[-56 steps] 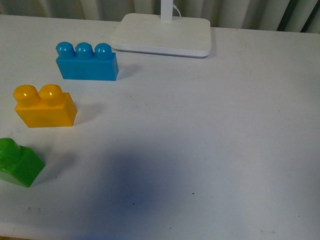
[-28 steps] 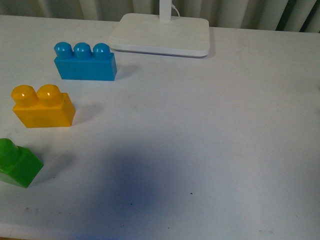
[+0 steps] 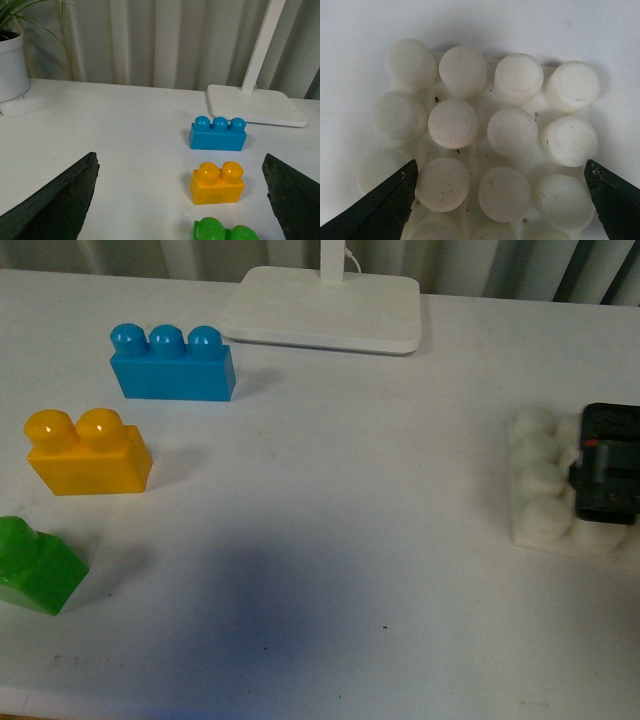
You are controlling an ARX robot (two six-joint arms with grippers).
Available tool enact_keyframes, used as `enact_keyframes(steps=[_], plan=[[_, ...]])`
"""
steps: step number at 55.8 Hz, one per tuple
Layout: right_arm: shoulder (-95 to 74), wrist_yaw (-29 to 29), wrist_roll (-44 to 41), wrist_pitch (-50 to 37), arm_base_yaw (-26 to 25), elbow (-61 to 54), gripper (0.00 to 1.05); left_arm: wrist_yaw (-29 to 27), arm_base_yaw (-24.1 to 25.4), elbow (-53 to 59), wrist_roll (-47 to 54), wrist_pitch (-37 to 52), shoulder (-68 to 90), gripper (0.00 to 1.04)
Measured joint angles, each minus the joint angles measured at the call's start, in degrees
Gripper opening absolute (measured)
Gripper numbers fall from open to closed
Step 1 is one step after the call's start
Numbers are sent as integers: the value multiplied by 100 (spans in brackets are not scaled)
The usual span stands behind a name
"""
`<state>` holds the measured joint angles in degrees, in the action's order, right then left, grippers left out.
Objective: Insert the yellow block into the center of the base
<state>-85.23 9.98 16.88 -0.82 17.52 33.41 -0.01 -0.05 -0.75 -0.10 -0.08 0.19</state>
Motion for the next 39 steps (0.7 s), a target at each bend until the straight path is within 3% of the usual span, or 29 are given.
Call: enact_keyframes(steps=[8, 16, 26, 39], plan=[[-321, 457, 992, 11, 1021, 271, 96, 0, 0, 0, 0, 0, 0, 98], [-638, 533, 1646, 57, 1635, 575, 96, 0, 0, 0, 0, 0, 0, 98], [-925, 560, 2109, 109, 2090, 866, 96, 2, 0, 0, 0, 0, 0, 98], [-1200, 723, 2243, 179, 2260, 1161, 96, 0, 0, 0, 0, 0, 0, 98]])
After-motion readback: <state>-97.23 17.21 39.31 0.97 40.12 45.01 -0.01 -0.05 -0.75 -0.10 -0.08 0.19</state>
